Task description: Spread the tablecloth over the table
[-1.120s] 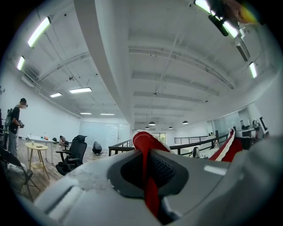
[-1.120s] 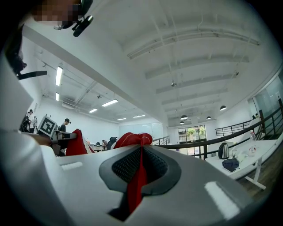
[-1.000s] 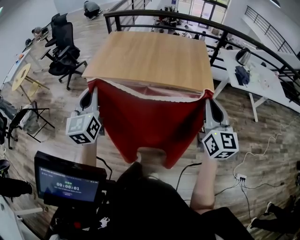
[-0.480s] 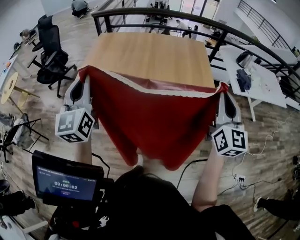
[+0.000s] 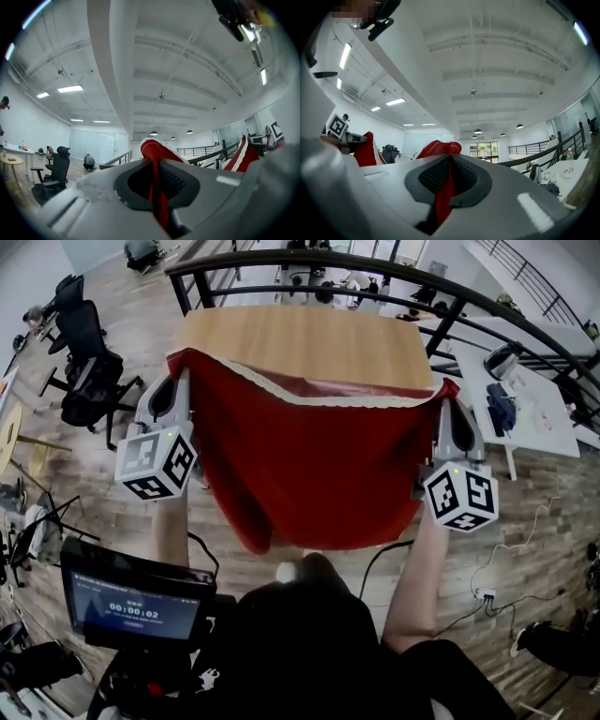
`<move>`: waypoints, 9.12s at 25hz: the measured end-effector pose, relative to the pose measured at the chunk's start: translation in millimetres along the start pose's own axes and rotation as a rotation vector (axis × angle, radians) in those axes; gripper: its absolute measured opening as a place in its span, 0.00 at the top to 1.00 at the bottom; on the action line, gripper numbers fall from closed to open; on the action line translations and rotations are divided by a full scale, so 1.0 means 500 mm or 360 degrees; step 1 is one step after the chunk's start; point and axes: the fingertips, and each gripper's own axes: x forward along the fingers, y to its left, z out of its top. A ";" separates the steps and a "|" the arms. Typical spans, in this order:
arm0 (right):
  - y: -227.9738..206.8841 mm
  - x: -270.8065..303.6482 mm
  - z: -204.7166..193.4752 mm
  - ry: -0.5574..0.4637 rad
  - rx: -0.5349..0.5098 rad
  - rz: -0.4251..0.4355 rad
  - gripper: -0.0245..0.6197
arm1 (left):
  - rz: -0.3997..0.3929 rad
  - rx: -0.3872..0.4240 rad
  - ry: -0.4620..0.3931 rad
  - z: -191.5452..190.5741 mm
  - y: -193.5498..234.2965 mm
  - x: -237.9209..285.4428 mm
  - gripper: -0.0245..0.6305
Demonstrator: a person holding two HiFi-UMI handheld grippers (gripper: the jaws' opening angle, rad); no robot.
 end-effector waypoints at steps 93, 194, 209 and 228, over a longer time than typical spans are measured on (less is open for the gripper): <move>0.034 0.505 -0.975 0.1269 0.0107 0.0228 0.95 | -0.0209 0.0049 0.1391 -0.971 -0.143 0.595 0.95; -0.673 0.010 -0.920 0.1375 0.0040 0.0002 0.95 | -0.0496 0.0002 0.1648 -1.001 -0.630 0.294 0.94; -0.549 0.083 -0.994 0.1465 -0.0061 0.0338 0.95 | -0.0341 -0.0133 0.1463 -0.982 -0.623 0.278 0.95; 0.513 0.271 -0.877 0.1237 0.0064 0.1016 0.95 | 0.0008 -0.0258 0.1110 -0.827 0.086 0.025 0.95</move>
